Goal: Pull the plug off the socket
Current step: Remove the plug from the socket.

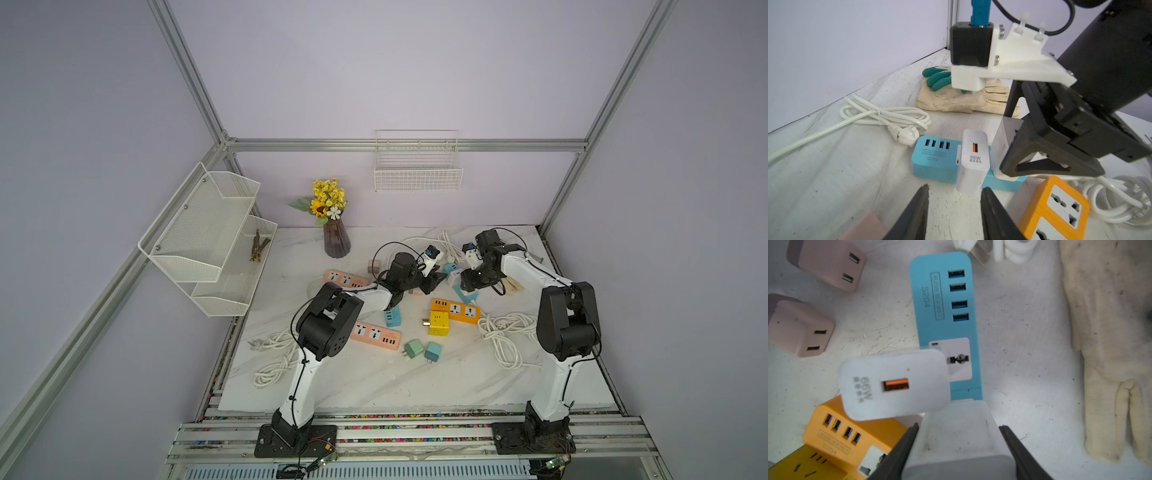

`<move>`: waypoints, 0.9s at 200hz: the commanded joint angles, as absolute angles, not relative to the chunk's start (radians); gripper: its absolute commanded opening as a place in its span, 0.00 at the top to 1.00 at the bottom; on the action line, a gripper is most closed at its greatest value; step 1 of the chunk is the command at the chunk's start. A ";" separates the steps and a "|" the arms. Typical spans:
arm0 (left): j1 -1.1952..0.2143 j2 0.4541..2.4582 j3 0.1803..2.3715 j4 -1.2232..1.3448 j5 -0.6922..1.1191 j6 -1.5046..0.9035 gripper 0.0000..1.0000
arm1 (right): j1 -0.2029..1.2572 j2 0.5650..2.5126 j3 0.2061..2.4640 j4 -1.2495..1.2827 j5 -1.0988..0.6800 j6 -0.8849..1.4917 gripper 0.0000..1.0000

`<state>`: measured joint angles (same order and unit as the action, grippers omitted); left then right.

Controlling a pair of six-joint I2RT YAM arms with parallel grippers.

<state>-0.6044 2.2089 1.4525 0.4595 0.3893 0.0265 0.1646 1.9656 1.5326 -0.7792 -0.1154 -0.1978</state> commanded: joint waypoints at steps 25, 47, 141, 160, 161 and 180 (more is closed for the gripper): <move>-0.610 2.247 1.481 0.450 0.383 0.095 0.62 | 0.217 1.968 1.496 -0.705 -0.191 -0.331 1.00; -0.616 2.259 1.499 0.443 0.364 0.084 0.63 | 0.230 1.967 1.500 -0.700 -0.197 -0.345 1.00; -0.678 2.174 1.340 0.559 0.151 -0.004 0.52 | 0.238 1.943 1.474 -0.706 -0.221 -0.442 1.00; -0.678 2.183 1.343 0.581 0.167 -0.003 0.55 | 0.238 1.946 1.469 -0.700 -0.229 -0.442 1.00; -0.678 2.184 1.344 0.582 0.168 -0.003 0.55 | 0.238 1.946 1.469 -0.700 -0.229 -0.442 1.00; -0.678 2.203 1.380 0.561 0.180 -0.008 0.59 | 0.239 1.946 1.462 -0.695 -0.233 -0.442 1.00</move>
<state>-0.6827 2.2295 1.3323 0.5144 0.1810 0.0101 0.2203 1.9465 1.4780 -0.6960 -0.1558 -0.4313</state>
